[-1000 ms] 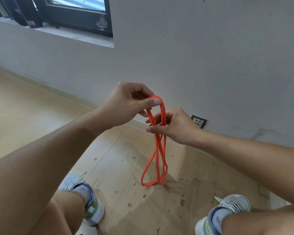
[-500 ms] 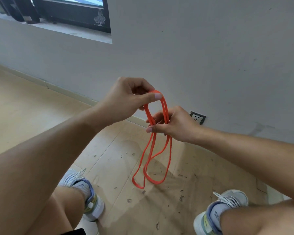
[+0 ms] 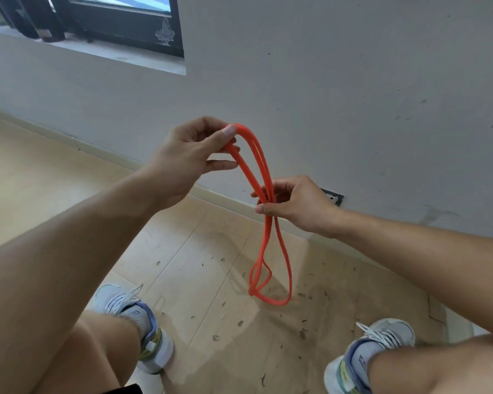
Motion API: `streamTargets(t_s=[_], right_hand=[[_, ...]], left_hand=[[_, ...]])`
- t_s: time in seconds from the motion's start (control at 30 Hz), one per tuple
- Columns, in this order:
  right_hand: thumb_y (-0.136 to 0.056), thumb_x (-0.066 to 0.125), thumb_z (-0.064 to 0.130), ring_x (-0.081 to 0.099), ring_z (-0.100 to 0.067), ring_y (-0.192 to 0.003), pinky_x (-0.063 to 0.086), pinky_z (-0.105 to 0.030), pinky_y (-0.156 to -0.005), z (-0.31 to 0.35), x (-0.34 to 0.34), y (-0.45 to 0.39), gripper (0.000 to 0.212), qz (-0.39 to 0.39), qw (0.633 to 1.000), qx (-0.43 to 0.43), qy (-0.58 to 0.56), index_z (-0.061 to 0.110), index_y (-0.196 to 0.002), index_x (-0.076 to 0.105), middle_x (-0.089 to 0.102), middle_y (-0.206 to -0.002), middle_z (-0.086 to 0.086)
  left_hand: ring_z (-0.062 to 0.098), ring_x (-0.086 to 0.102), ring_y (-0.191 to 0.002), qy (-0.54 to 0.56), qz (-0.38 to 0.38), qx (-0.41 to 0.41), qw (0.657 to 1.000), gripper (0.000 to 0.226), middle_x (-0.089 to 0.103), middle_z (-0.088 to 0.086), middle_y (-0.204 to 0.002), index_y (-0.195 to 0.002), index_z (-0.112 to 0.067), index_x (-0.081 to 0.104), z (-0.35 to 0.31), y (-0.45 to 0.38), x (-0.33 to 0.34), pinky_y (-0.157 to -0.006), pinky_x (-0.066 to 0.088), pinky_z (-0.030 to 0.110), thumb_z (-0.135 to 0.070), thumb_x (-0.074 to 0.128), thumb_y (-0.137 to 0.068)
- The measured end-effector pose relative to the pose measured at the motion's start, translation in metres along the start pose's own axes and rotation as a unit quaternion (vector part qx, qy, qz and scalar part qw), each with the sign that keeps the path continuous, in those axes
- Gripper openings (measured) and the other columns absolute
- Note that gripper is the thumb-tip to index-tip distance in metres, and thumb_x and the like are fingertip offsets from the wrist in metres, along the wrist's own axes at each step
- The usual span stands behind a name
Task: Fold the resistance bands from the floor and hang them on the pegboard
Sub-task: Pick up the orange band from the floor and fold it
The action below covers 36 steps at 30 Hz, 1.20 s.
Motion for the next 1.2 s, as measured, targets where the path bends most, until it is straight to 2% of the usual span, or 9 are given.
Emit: streamTargets(t_s=[0.27, 0.4, 0.5, 0.57, 0.7, 0.83, 0.93, 1.03, 1.2], right_hand=[[-0.09, 0.08, 0.02, 0.076, -0.006, -0.089, 0.056, -0.012, -0.075, -0.014, -0.002, 0.0, 0.015, 0.026, 0.999, 0.03, 0.015, 0.027, -0.104, 0.077, 0.078, -0.098, 0.004], [-0.092, 0.077, 0.019, 0.077, -0.014, -0.088, 0.061, -0.033, -0.09, -0.014, -0.006, -0.003, 0.013, -0.008, 1.0, 0.011, 0.004, 0.018, -0.105, 0.076, 0.079, -0.096, -0.003], [-0.096, 0.073, 0.017, 0.078, -0.016, -0.084, 0.064, -0.035, -0.086, -0.008, -0.008, -0.001, 0.013, -0.025, 0.999, -0.013, 0.02, 0.018, -0.108, 0.076, 0.078, -0.094, -0.005], [-0.097, 0.071, 0.018, 0.077, -0.014, -0.082, 0.063, -0.037, -0.085, -0.005, -0.01, 0.0, 0.016, -0.021, 0.996, -0.027, 0.081, 0.02, -0.113, 0.075, 0.078, -0.092, -0.001], [-0.098, 0.07, 0.029, 0.072, -0.008, -0.091, 0.06, -0.038, -0.09, 0.002, -0.008, 0.005, 0.04, 0.049, 0.979, -0.039, 0.195, 0.031, -0.131, 0.047, 0.076, -0.102, 0.007], [-0.096, 0.071, 0.035, 0.071, -0.009, -0.089, 0.062, -0.034, -0.081, 0.011, -0.006, 0.011, 0.034, 0.077, 0.973, -0.048, 0.21, 0.036, -0.107, 0.039, 0.071, -0.102, 0.011], [-0.094, 0.074, 0.027, 0.065, -0.009, -0.078, 0.053, -0.032, -0.071, 0.016, -0.011, 0.012, 0.038, 0.085, 0.975, -0.06, 0.195, 0.033, -0.096, 0.037, 0.068, -0.091, 0.011], [-0.09, 0.079, 0.028, 0.067, -0.019, -0.073, 0.058, -0.041, -0.071, 0.017, -0.013, 0.014, 0.043, 0.097, 0.979, -0.056, 0.171, 0.035, -0.091, 0.037, 0.073, -0.085, 0.003], [-0.089, 0.08, 0.019, 0.072, -0.024, -0.078, 0.06, -0.05, -0.082, 0.011, -0.013, 0.014, 0.042, 0.106, 0.986, -0.051, 0.119, 0.029, -0.094, 0.04, 0.079, -0.09, 0.001]], left_hand=[[0.023, 0.071, -0.104, 0.131, -0.103, -0.013, 0.986, 0.016, 0.066, 0.008, -0.102, -0.101, -0.01, 0.064, 0.001, -0.007, -0.018, -0.086, 0.06, 0.035, -0.025, 0.059, -0.097], [0.02, 0.072, -0.1, 0.163, -0.176, -0.065, 0.969, 0.019, 0.067, 0.006, -0.099, -0.101, -0.01, 0.065, 0.013, -0.015, -0.036, -0.08, 0.062, 0.035, -0.027, 0.056, -0.103], [0.021, 0.069, -0.107, 0.091, -0.24, -0.139, 0.956, 0.013, 0.067, 0.0, -0.101, -0.105, -0.016, 0.062, 0.037, -0.023, -0.054, -0.074, 0.058, 0.031, -0.028, 0.059, -0.102], [0.023, 0.064, -0.117, -0.04, -0.259, -0.142, 0.954, 0.02, 0.067, 0.001, -0.109, -0.109, -0.02, 0.06, 0.05, -0.022, -0.059, -0.084, 0.054, 0.033, -0.028, 0.069, -0.093], [0.015, 0.061, -0.118, -0.226, -0.052, -0.087, 0.969, 0.043, 0.068, -0.002, -0.12, -0.124, -0.019, 0.062, 0.049, -0.009, -0.021, -0.096, 0.048, 0.028, -0.014, 0.079, -0.085], [0.008, 0.058, -0.122, -0.347, 0.126, -0.083, 0.926, 0.06, 0.065, -0.01, -0.122, -0.129, -0.028, 0.055, 0.046, 0.004, 0.028, -0.106, 0.046, 0.032, -0.034, 0.086, -0.078], [0.009, 0.068, -0.104, -0.38, 0.153, -0.083, 0.909, 0.061, 0.073, -0.008, -0.107, -0.122, -0.027, 0.055, 0.049, 0.007, 0.04, -0.097, 0.055, 0.038, -0.046, 0.086, -0.074], [0.008, 0.072, -0.085, -0.414, 0.182, -0.09, 0.888, 0.059, 0.077, -0.01, -0.091, -0.116, -0.027, 0.059, 0.045, 0.007, 0.04, -0.089, 0.058, 0.038, -0.047, 0.089, -0.07], [0.01, 0.072, -0.077, -0.453, 0.185, -0.034, 0.871, 0.026, 0.077, -0.008, -0.08, -0.09, -0.024, 0.074, 0.037, 0.006, 0.036, -0.079, 0.061, 0.041, -0.035, 0.09, -0.072]])
Point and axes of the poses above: each hand's wrist, its own y-axis away from the middle knuckle, its own x-axis out of the palm, z = x × y, the point moved 2 cm from there along -y, towards the middle knuckle
